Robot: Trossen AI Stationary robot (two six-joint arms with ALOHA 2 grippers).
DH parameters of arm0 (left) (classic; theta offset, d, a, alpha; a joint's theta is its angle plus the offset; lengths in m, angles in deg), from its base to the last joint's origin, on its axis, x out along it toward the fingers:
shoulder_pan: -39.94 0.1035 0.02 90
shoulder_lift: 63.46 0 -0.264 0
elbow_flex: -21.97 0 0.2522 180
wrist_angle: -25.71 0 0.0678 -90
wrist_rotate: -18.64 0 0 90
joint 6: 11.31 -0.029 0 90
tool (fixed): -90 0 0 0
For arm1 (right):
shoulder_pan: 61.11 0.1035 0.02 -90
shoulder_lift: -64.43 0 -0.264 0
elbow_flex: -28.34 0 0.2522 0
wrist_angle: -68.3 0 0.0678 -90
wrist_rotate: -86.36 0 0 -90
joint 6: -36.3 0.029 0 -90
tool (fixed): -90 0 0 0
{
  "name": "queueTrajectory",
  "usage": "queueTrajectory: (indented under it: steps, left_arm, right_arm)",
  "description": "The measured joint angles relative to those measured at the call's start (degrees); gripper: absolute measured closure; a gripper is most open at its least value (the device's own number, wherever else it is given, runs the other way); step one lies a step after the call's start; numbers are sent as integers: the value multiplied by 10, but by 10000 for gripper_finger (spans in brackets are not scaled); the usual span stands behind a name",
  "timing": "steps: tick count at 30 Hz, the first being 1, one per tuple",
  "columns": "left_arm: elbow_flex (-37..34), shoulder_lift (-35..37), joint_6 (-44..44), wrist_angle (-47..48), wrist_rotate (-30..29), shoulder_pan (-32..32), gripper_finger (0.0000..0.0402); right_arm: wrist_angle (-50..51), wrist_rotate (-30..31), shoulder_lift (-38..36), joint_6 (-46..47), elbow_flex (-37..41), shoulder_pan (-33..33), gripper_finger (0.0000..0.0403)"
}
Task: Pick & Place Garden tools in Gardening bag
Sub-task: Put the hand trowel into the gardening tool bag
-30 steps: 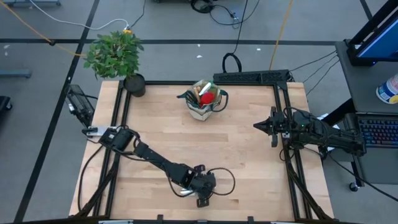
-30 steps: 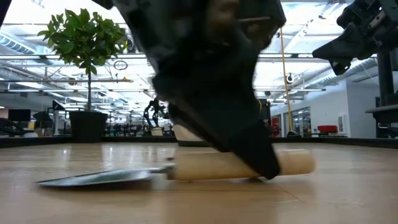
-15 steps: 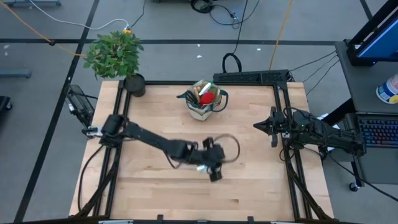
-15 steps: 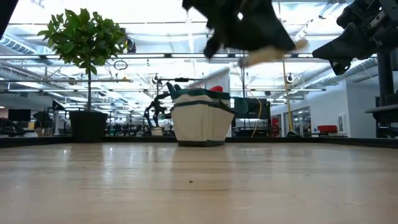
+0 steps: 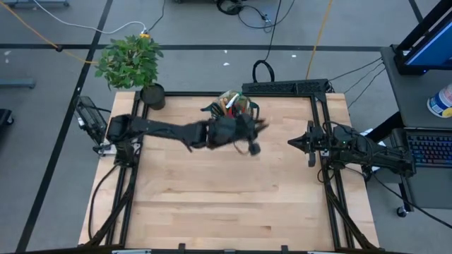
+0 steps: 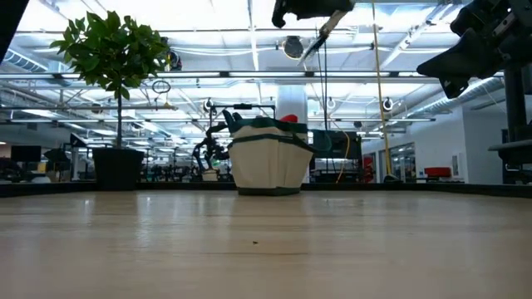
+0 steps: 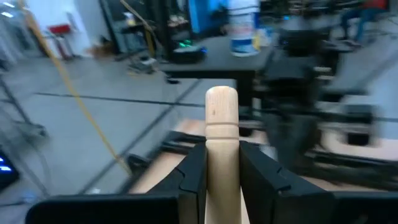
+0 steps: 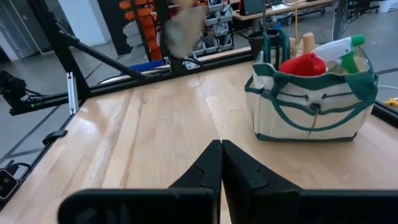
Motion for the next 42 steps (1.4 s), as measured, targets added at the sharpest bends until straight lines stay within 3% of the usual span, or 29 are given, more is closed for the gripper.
queueTrajectory:
  steps: [3,17,32,42]
  left_arm:
    - [0,0,-24,-19,9,38,334]
    - [0,-27,-16,-137,163,173,334]
    - [0,-82,-2,-121,195,213,334]
    - [-9,-83,9,-112,205,225,334]
  right_arm:
    - [-2,0,0,-1,0,0,403]
    - [-2,2,0,0,0,0,403]
    - [6,3,0,5,0,0,403]
    - [7,3,0,5,0,0,403]
